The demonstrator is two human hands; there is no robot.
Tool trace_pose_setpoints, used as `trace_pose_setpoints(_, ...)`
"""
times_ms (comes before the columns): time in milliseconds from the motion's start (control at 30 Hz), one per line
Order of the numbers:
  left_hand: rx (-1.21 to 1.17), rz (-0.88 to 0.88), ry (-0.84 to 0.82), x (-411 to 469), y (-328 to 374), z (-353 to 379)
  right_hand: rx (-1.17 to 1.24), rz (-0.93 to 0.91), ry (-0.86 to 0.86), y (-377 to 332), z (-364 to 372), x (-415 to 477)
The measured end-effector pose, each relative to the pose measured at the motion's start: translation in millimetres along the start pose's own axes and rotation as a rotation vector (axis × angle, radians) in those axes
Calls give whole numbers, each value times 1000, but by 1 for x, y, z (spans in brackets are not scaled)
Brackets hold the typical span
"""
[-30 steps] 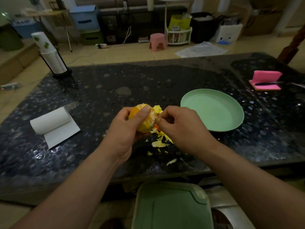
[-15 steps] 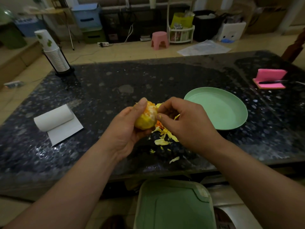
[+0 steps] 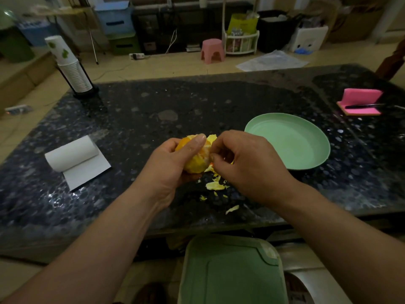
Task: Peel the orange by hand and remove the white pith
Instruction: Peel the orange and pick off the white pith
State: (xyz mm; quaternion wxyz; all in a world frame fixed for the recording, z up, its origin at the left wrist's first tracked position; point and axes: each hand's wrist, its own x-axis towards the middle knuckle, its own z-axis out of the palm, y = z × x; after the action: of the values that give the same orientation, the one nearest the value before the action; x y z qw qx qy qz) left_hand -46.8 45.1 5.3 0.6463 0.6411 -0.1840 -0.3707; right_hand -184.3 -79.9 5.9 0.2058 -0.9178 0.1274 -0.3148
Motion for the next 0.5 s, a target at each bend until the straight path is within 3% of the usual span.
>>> trace_pose_setpoints(233,-36,-22,-35,-3,3,3,22,26,30,-5,0,-1)
trace_pose_setpoints(500,-142,-34,-51,-7,10,-1,205,217,22,-5,-4,1)
